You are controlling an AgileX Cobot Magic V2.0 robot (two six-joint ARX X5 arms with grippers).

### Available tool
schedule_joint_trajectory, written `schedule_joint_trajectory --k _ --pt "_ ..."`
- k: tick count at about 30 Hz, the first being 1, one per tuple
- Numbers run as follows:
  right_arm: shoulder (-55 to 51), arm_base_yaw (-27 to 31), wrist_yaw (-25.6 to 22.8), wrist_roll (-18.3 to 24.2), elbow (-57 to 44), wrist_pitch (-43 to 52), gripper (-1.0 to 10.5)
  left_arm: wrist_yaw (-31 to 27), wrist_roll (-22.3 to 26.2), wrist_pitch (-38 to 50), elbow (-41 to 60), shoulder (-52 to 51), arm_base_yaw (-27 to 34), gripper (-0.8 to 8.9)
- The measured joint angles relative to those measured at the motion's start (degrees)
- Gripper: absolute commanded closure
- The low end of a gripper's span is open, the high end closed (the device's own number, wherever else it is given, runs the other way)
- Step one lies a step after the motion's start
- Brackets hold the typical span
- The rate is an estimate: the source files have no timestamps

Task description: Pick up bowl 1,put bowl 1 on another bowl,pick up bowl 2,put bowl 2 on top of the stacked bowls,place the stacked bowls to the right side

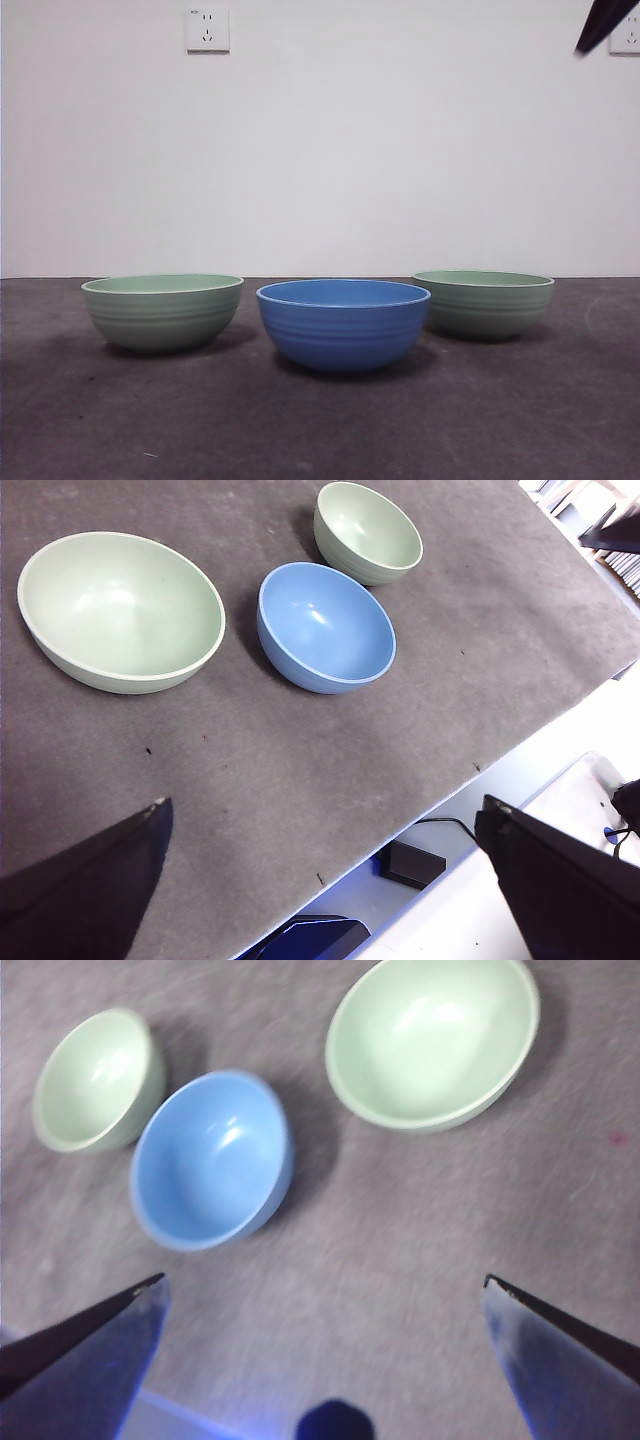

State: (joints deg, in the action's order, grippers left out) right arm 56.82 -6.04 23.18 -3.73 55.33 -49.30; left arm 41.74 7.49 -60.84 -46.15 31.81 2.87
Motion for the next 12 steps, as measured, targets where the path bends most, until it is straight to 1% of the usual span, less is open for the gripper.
schedule_joint_trajectory --k 7,10,12 --pt "13.6 -0.98 -6.05 -1.9 1.33 9.07 3.2 0.0 0.0 0.0 0.0 0.0 0.0 0.68" --pt "19.87 -1.51 -9.07 -2.12 3.39 12.0 3.2 0.0 0.0 0.0 0.0 0.0 0.0 0.68" --pt "24.02 -1.77 -10.01 -2.14 5.31 13.81 3.2 0.0 0.0 0.0 0.0 0.0 0.0 0.68"
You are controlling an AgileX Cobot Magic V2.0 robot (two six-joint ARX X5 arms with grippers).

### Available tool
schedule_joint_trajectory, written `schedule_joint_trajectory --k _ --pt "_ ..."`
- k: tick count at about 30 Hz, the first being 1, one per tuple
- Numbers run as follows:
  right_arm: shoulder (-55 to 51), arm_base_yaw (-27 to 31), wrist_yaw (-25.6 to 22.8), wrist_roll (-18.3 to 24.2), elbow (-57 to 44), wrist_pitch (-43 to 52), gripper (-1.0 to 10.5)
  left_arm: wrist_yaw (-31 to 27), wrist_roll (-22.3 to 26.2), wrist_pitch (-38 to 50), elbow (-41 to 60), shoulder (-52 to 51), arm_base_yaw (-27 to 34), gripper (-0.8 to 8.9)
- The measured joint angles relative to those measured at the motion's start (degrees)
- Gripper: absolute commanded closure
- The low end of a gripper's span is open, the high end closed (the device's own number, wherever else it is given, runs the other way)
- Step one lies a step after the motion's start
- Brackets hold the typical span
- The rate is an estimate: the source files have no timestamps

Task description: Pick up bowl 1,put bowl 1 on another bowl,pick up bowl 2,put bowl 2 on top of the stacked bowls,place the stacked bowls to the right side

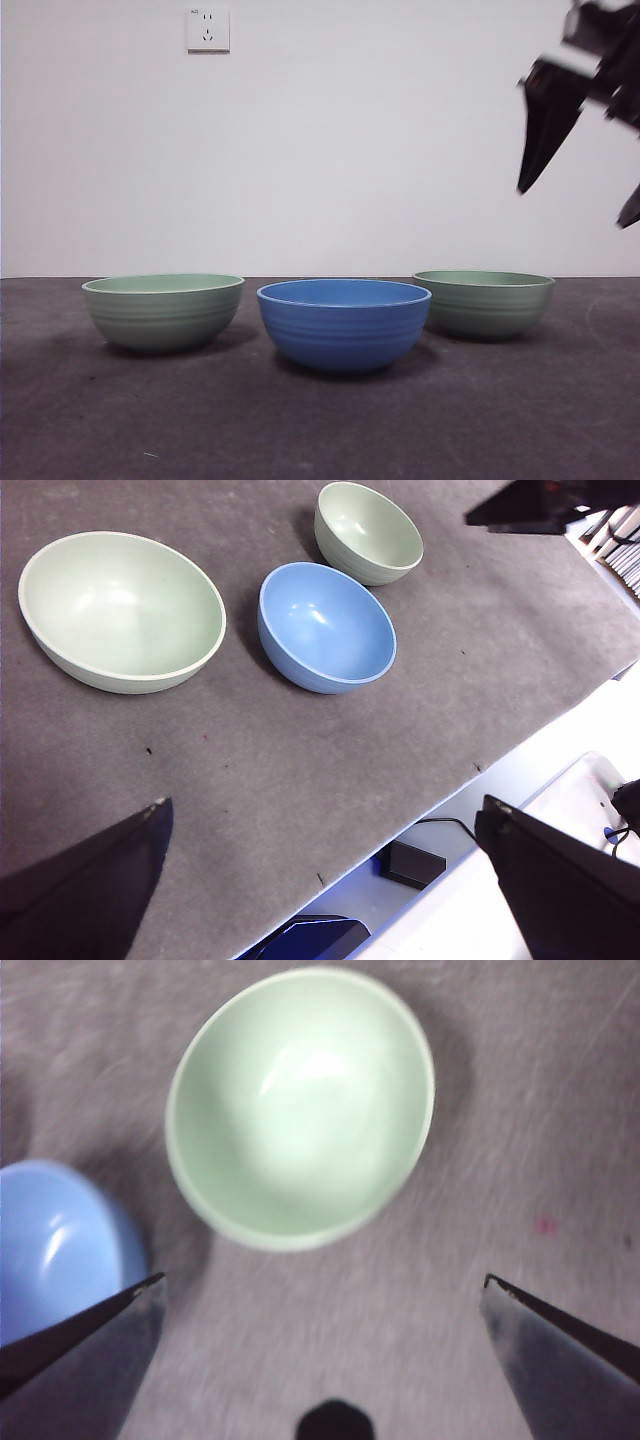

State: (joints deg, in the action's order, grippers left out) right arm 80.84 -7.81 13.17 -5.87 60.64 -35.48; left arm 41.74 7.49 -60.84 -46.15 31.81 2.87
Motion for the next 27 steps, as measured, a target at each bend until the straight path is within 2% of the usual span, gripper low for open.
schedule_joint_trajectory --k 3,9,15,22,27 --pt "5.44 -0.07 -1.62 -0.2 2.95 1.86 3.8 0.0 0.0 0.0 0.0 0.0 0.0 0.68" --pt "13.88 -0.07 -3.56 -0.37 6.73 4.81 3.9 0.0 0.0 0.02 0.0 0.0 0.0 0.68" --pt "18.86 -0.09 -4.46 -0.5 6.86 6.88 5.3 0.0 0.0 0.0 0.0 0.0 0.0 0.68" --pt "19.91 -0.11 -4.44 -1.09 6.86 9.27 8.1 0.0 0.0 0.02 0.0 0.0 0.0 0.68" --pt "19.91 -0.11 -4.48 -1.25 6.86 9.38 8.7 -0.02 0.0 0.02 0.0 0.0 0.0 0.68"
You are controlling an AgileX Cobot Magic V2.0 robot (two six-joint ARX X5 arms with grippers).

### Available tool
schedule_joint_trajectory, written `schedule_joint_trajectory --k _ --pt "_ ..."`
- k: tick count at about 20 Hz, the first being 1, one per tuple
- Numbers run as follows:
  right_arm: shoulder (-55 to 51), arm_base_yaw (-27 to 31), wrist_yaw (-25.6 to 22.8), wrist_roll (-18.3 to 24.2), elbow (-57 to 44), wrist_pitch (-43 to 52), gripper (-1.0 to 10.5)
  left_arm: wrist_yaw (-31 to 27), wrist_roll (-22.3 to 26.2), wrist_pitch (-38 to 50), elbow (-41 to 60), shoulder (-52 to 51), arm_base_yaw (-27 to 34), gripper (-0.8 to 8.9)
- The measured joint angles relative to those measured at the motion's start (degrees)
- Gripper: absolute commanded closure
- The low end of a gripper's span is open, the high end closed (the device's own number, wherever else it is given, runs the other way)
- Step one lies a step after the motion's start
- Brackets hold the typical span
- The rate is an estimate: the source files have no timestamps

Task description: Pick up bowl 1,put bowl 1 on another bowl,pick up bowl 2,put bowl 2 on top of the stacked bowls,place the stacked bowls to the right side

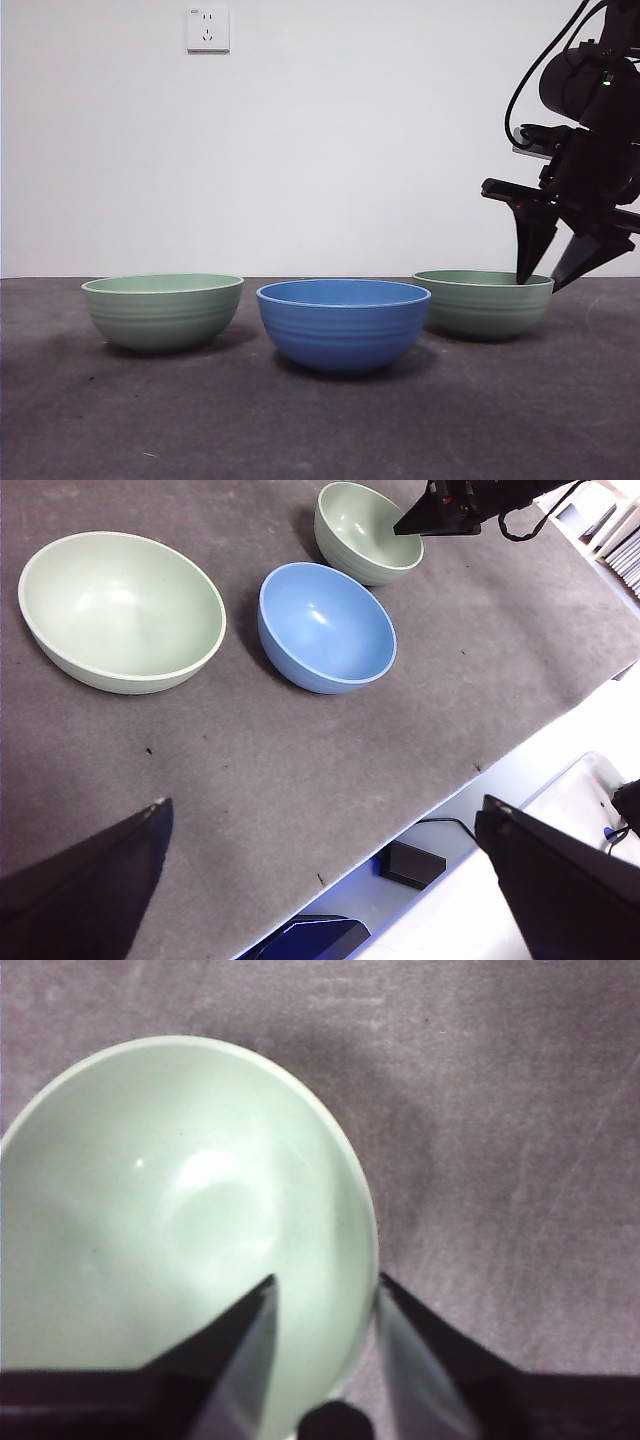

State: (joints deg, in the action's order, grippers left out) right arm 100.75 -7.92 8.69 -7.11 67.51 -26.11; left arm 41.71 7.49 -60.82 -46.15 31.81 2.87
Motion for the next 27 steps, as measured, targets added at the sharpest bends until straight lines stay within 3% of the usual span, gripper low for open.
schedule_joint_trajectory --k 3,11,15,20,27 --pt "0.0 0.04 -0.31 0.0 0.0 0.0 9.6 0.0 0.0 0.0 0.0 0.0 0.0 0.68" --pt "-0.26 0.04 -1.38 -0.17 0.0 0.39 9.6 -0.24 0.0 0.0 0.0 0.0 0.0 0.68" --pt "-7.37 -1.09 -1.09 -0.15 -0.02 -1.07 9.6 -1.09 0.0 0.0 0.0 0.0 0.0 0.68" --pt "-14.62 -8.17 1.49 0.46 0.11 -5.46 9.6 -1.11 0.0 0.07 0.0 0.0 0.0 0.68" --pt "-10.99 -19.87 0.0 0.46 0.11 -6.14 9.6 -1.11 0.0 0.07 0.0 0.0 0.0 0.68"
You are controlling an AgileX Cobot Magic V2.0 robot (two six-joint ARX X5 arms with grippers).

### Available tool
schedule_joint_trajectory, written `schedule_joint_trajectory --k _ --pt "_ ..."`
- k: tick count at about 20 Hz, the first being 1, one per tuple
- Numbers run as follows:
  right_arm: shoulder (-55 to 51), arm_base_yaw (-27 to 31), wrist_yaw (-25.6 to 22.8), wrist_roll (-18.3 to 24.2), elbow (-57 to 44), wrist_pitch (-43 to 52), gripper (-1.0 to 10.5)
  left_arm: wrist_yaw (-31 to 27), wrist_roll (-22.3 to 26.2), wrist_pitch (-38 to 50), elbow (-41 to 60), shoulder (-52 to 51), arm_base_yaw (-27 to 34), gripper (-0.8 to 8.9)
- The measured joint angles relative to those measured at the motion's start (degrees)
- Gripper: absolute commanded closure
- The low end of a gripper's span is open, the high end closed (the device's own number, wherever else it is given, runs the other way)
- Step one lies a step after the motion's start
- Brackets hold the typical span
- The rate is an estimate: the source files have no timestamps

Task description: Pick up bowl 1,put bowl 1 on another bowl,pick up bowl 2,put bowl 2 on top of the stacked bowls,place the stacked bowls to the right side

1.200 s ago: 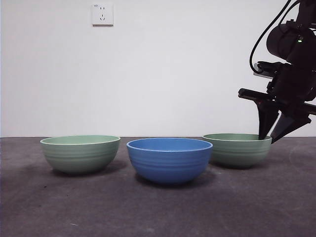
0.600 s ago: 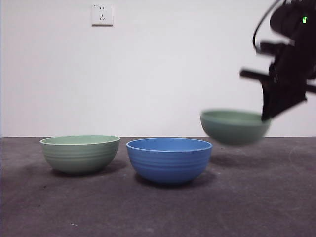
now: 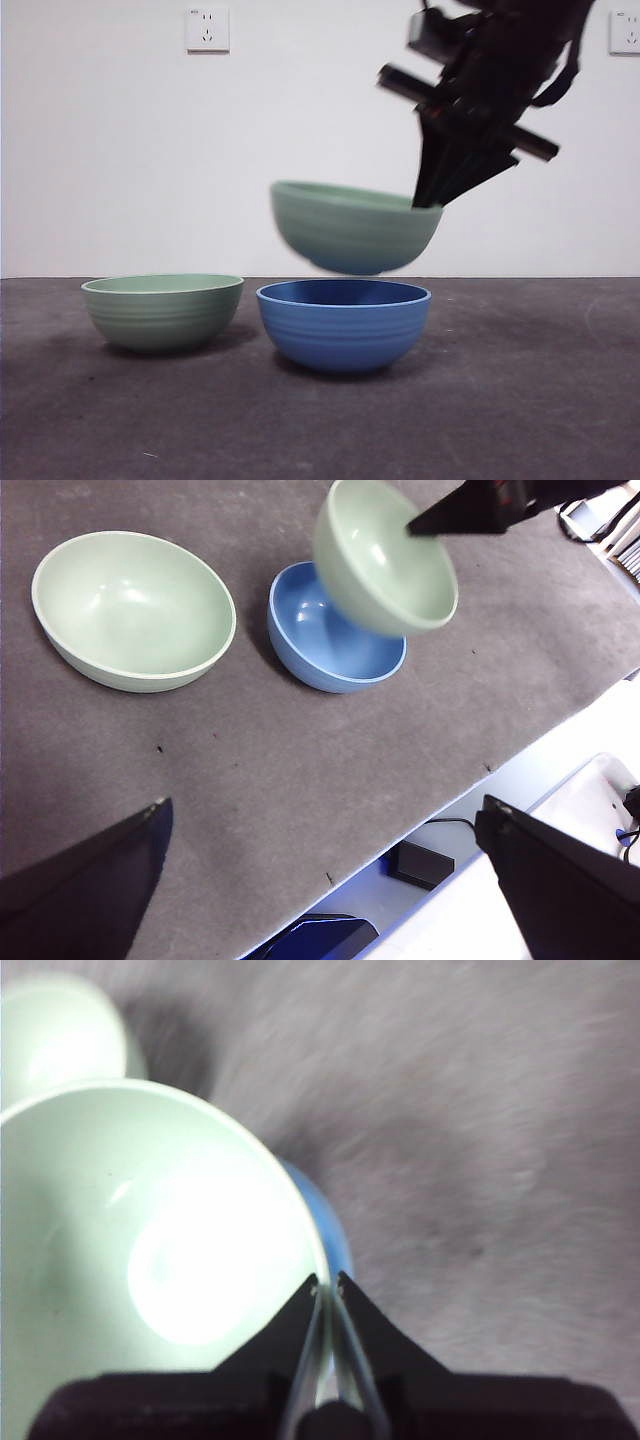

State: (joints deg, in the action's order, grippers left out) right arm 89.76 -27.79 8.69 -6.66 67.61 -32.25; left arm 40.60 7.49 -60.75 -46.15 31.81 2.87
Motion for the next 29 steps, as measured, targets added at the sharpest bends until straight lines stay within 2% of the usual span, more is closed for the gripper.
schedule_joint_trajectory --k 4,8,12,16,19,22,25,29 --pt "5.44 -2.64 -3.04 0.04 0.0 0.2 9.6 0.0 0.0 0.0 0.0 0.0 0.0 0.68" --pt "7.28 -2.95 -3.26 0.02 0.0 0.7 9.5 0.0 0.0 0.02 0.0 0.0 0.0 0.68" --pt "7.43 -3.06 -2.93 0.02 0.0 0.59 7.3 -2.69 -0.02 0.87 0.0 0.44 0.0 0.68" --pt "6.67 -3.34 -2.71 0.02 0.0 0.57 7.2 -3.39 -1.42 5.84 0.0 4.33 0.0 0.68" --pt "0.17 -3.32 -2.73 0.02 -0.02 -0.15 7.2 -4.17 -3.93 12.15 0.0 9.31 0.0 0.68" --pt "-9.01 -3.32 -2.75 0.02 0.0 -3.72 7.2 -8.13 -7.89 19.8 -0.02 16.52 -1.68 0.68" --pt "-18.82 -3.32 -2.75 0.02 0.0 -8.55 7.2 -13.57 -12.76 28.79 -0.15 26.58 -5.99 0.92" --pt "-29.55 -3.32 -2.89 0.02 0.0 -13.81 7.2 -24.96 -14.62 29.94 -6.99 41.29 -11.85 1.0"
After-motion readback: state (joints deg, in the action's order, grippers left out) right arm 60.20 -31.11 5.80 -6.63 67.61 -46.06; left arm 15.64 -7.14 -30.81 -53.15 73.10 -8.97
